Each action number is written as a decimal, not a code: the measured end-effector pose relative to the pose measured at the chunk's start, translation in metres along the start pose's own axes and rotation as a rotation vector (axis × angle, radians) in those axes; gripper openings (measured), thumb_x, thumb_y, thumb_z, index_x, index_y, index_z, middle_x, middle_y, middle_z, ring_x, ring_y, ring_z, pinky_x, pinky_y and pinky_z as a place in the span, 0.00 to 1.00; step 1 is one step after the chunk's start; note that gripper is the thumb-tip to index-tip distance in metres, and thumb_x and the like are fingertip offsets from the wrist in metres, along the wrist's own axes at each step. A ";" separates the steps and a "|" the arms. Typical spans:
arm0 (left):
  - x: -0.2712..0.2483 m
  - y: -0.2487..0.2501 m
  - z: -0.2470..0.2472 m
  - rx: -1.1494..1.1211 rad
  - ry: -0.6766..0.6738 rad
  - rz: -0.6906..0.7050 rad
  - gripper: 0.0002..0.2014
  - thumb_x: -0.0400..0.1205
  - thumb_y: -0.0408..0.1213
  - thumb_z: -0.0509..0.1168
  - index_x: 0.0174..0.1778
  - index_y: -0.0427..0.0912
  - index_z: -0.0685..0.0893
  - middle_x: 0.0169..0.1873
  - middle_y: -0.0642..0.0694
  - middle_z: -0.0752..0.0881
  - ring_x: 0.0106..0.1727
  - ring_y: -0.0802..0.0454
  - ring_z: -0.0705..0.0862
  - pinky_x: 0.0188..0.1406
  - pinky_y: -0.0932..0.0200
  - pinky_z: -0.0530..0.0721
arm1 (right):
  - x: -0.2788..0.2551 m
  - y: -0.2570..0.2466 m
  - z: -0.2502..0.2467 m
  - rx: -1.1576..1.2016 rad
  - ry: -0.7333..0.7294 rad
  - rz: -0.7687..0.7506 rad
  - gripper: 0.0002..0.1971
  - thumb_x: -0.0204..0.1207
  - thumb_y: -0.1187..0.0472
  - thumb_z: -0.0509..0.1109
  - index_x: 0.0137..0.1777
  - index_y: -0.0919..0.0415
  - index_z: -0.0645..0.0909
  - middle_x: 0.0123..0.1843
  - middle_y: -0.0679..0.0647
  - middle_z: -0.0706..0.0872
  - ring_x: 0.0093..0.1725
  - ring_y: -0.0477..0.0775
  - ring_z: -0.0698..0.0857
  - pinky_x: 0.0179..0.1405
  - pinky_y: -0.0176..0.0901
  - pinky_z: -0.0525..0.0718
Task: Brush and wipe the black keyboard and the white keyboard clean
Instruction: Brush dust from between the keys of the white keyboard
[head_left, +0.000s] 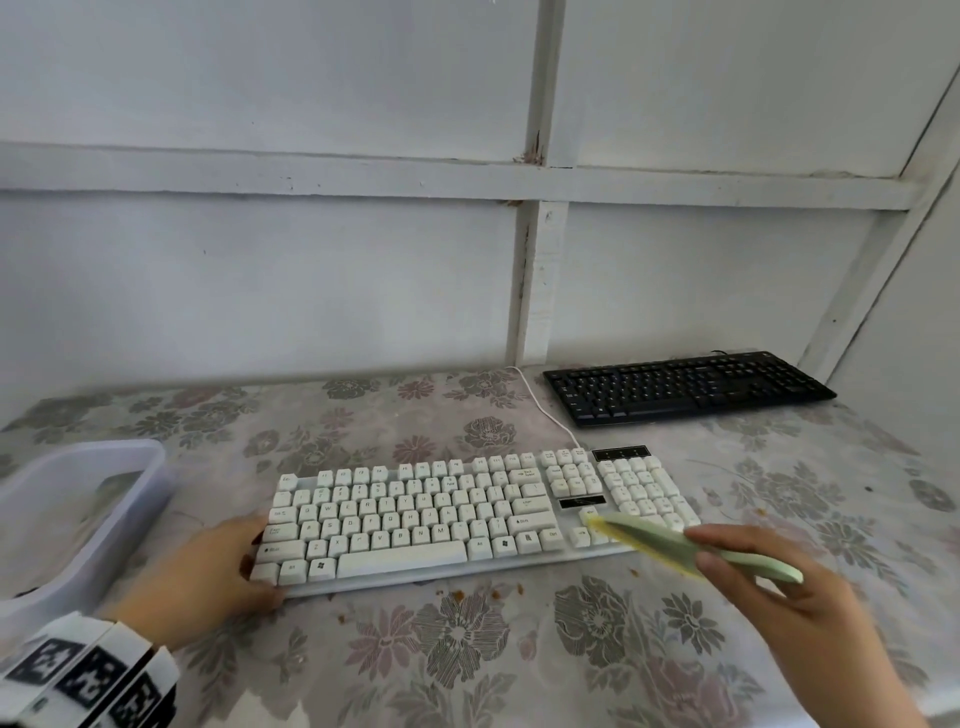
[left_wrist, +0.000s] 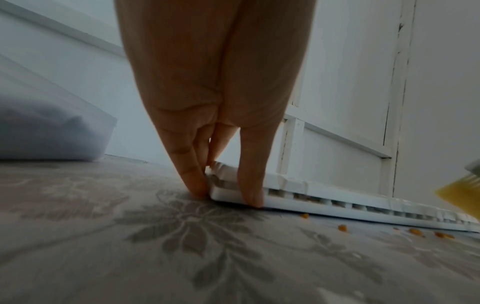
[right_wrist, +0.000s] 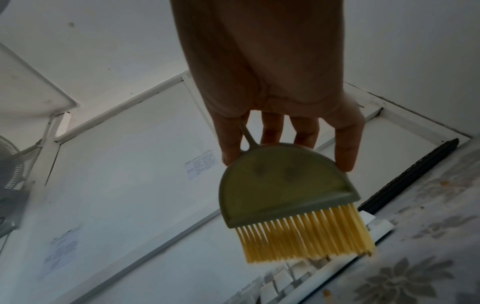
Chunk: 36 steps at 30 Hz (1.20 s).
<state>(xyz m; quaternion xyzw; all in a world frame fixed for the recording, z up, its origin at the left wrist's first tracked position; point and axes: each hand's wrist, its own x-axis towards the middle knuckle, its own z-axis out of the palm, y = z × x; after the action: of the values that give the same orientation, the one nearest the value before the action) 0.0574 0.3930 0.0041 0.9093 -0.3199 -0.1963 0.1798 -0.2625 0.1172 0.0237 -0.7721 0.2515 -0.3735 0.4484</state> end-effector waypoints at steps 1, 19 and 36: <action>-0.001 0.001 0.001 0.011 0.007 -0.006 0.33 0.65 0.43 0.76 0.68 0.55 0.75 0.57 0.57 0.84 0.53 0.60 0.82 0.61 0.61 0.79 | 0.001 -0.002 -0.001 0.023 -0.008 0.017 0.16 0.67 0.70 0.74 0.39 0.43 0.89 0.41 0.41 0.89 0.43 0.37 0.85 0.38 0.21 0.79; -0.028 0.004 -0.006 -0.018 0.221 0.003 0.34 0.74 0.45 0.74 0.75 0.53 0.68 0.61 0.55 0.77 0.54 0.59 0.77 0.50 0.66 0.77 | 0.017 -0.032 -0.004 0.261 -0.206 0.202 0.42 0.29 0.23 0.77 0.47 0.41 0.86 0.40 0.54 0.90 0.37 0.56 0.91 0.29 0.53 0.89; -0.067 -0.112 -0.093 -0.024 0.323 -0.003 0.33 0.63 0.55 0.76 0.58 0.75 0.63 0.68 0.51 0.78 0.59 0.57 0.74 0.61 0.57 0.72 | 0.046 -0.125 0.161 0.172 -0.527 -0.054 0.07 0.72 0.68 0.74 0.48 0.58 0.84 0.40 0.57 0.88 0.39 0.57 0.87 0.39 0.45 0.89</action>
<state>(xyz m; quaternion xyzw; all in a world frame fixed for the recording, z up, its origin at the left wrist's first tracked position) 0.1103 0.5371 0.0491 0.9273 -0.2833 -0.0517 0.2392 -0.0988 0.2238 0.0985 -0.8082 0.0729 -0.1916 0.5520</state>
